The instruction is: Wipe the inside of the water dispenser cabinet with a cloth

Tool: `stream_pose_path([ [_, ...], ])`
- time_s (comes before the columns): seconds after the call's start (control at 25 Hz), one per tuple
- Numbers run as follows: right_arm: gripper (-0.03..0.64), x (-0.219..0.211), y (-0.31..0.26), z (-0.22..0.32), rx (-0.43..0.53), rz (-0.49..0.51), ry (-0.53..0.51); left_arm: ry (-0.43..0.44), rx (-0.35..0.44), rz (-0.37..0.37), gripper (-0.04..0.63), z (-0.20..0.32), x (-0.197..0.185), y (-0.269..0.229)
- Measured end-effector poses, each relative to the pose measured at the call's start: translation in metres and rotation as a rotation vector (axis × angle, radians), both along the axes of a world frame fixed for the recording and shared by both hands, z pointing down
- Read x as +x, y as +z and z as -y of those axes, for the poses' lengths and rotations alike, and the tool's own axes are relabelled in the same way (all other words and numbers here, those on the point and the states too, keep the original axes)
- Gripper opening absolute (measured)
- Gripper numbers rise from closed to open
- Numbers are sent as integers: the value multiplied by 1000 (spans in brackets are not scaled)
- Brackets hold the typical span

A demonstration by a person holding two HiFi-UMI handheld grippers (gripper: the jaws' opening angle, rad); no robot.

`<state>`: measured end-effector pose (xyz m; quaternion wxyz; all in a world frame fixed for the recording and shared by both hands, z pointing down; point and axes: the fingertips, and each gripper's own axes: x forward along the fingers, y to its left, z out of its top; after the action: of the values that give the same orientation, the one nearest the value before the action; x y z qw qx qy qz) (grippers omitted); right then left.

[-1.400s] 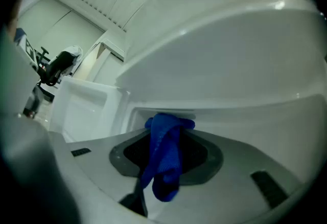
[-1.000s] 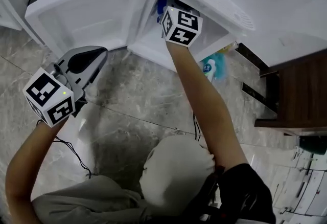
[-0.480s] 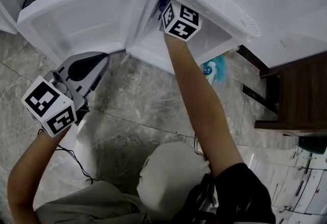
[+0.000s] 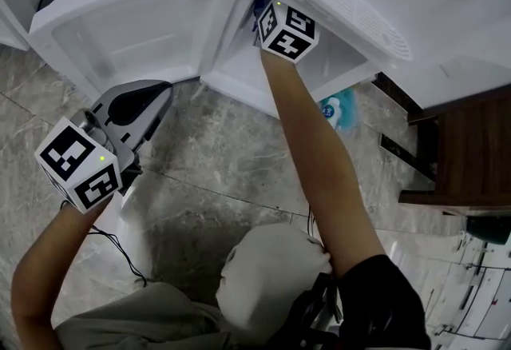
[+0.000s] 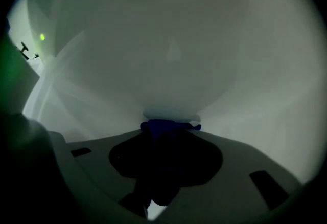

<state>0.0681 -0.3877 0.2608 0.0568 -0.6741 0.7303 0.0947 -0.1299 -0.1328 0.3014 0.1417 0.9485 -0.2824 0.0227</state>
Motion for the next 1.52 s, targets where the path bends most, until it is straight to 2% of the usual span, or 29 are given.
stream_pose_path([
  [0.32,120,-11,1,-20,13,73,-32,-1,1,-13,6,-2,1,-4],
  [0.6,120,2,2,4,-31,37,-8,2,-12,-10,6,-4,0,-1],
  [0.8,118,-2,5,1,-52,19,-27,-10,17,-12,6,2,-5,-12],
  [0.96,120,-7,45,-13,-164,-31,-113,-2,4,-14,6,-2,-2,-8],
  [1.2,120,-6,141,-35,-406,-120,-162,26,-47,-7,6,-9,7,8],
  [1.36,120,-16,211,-47,-643,-209,-243,12,-61,-9,6,-6,5,12],
  [1.52,120,-25,232,-46,-694,-374,-281,10,-82,-17,6,-4,7,19],
])
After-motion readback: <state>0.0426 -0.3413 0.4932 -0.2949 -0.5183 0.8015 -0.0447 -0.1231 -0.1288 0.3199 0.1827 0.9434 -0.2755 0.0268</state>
